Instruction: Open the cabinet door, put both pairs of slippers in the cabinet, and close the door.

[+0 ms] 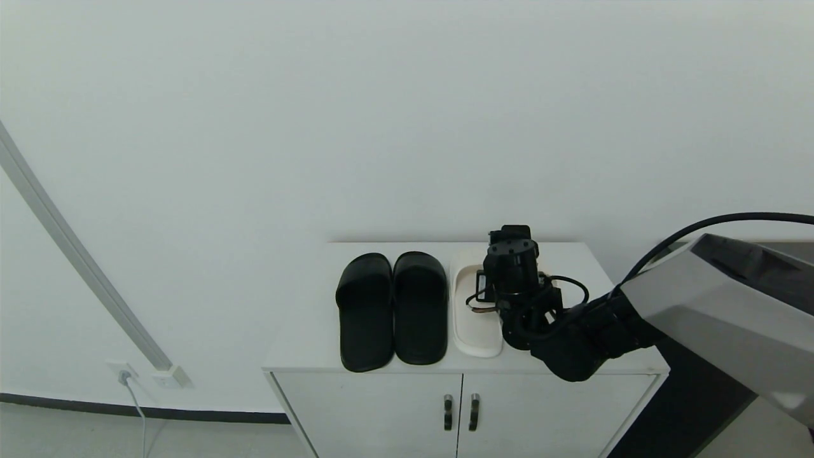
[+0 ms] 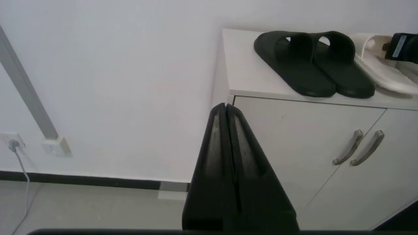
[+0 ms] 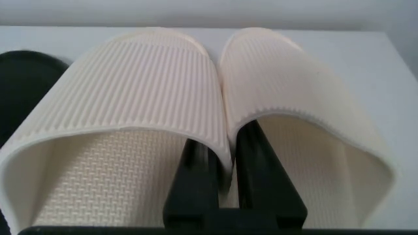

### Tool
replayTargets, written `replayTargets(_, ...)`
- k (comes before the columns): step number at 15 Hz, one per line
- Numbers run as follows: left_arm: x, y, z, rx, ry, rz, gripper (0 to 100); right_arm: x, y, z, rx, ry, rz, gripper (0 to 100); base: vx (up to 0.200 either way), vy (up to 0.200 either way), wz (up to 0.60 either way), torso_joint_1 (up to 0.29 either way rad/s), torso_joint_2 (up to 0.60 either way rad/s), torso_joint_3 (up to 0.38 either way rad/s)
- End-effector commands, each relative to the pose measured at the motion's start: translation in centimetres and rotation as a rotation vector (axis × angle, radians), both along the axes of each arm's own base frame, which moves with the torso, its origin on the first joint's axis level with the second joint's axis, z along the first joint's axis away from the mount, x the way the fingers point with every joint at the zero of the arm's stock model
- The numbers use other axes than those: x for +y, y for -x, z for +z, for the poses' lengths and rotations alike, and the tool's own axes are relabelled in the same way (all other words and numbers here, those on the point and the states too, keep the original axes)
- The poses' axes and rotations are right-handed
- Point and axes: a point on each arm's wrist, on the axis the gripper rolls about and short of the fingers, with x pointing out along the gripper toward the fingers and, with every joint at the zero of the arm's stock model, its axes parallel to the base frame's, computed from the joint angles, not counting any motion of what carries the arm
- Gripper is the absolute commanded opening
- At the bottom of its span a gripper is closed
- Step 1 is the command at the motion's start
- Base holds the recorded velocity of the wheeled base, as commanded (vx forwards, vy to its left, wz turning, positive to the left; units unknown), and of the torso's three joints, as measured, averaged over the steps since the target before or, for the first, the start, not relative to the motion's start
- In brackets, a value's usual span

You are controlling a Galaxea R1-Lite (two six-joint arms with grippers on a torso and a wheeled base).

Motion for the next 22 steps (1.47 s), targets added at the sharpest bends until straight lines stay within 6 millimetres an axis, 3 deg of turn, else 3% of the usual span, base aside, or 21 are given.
replayTargets(1, 0.0, 0.0, 0.0, 0.0, 0.001, 0.0, 0, -1.0, 1.4, 2.8, -0.035, -0.001, 0.016, 0, 0.0, 0.0, 0.0, 0.0, 0.0, 0.0)
replayTargets(7, 0.0, 0.0, 0.0, 0.0, 0.002, 0.002, 0, -5.5, 8.4, 8.1, -0.051, 0.033, 0.328, 0, 0.0, 0.0, 0.0, 0.0, 0.0, 0.0)
replayTargets(13, 0.0, 0.0, 0.0, 0.0, 0.001, 0.0, 0, -9.0, 15.7, 9.7, -0.053, -0.028, 0.779, 0, 0.0, 0.0, 0.0, 0.0, 0.0, 0.0)
replayTargets(18, 0.0, 0.0, 0.0, 0.0, 0.001, 0.0, 0, -9.5, 18.3, 9.4, -0.017, -0.033, 0.941, 0, 0.0, 0.0, 0.0, 0.0, 0.0, 0.0)
replayTargets(22, 0.0, 0.0, 0.0, 0.0, 0.001, 0.0, 0, -9.1, 18.6, 9.1, -0.005, -0.029, 0.962, 0, 0.0, 0.0, 0.0, 0.0, 0.0, 0.0)
